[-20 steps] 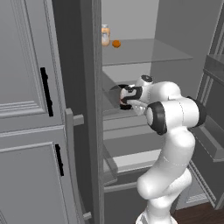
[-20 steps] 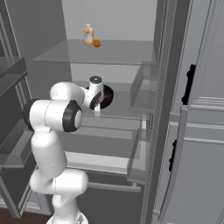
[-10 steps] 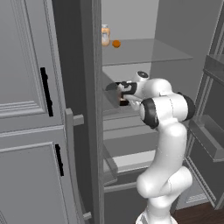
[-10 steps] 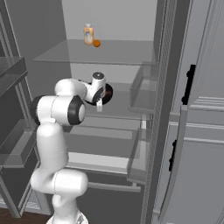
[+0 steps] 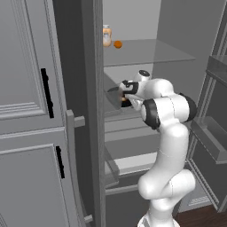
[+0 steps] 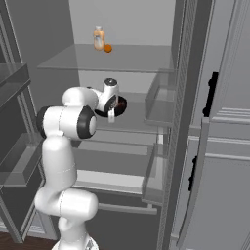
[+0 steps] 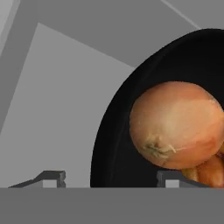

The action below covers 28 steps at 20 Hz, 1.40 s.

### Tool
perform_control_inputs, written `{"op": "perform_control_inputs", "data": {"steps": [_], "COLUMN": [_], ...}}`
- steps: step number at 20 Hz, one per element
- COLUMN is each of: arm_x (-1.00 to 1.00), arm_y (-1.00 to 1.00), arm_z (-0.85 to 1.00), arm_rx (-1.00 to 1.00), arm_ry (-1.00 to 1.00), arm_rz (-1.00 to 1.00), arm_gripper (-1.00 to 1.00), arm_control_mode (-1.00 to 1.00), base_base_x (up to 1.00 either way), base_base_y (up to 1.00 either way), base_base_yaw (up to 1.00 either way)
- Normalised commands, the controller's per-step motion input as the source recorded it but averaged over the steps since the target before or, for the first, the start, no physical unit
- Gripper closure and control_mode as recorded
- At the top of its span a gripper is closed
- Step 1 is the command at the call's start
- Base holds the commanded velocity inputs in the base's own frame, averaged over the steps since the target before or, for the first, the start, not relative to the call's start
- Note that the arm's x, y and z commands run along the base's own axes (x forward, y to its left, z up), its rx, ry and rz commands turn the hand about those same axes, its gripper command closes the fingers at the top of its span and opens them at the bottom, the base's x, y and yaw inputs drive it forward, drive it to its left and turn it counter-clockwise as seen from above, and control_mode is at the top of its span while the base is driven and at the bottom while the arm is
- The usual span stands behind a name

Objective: Pick the chicken drumstick and onion from their plates and place them in the bowl. Then put the bowl in the fridge.

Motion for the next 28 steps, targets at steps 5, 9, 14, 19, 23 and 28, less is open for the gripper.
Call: {"op": "perform_control_inputs", "data": {"steps": [5, 9, 14, 19, 23, 28], "arm_x": [-0.25, -0.47, -0.54, -0.58, -0.97, -1.00], "arm_y": [0.00, 0.00, -0.01, -0.02, -0.01, 0.00], "arm_z": [0.28, 0.18, 0.16, 0.95, 0.71, 0.56], "arm_rx": [0.00, 0.00, 0.02, 0.04, 0.07, 0.08], "arm_ry": [-0.12, -0.20, -0.21, -0.01, 0.02, 0.10], "arm_rz": [-0.03, -0.06, -0.06, -0.07, -0.10, -0.17], "arm_gripper": [-1.00, -1.00, -1.00, -1.00, -1.00, -1.00], "arm_control_mode": [-1.00, -1.00, -1.00, -1.00, -1.00, -1.00], "base_base_x": [0.00, 0.00, 0.00, 0.00, 0.00, 0.00], "base_base_y": [0.00, 0.00, 0.00, 0.00, 0.00, 0.00], "base_base_yaw": [0.00, 0.00, 0.00, 0.00, 0.00, 0.00]}}
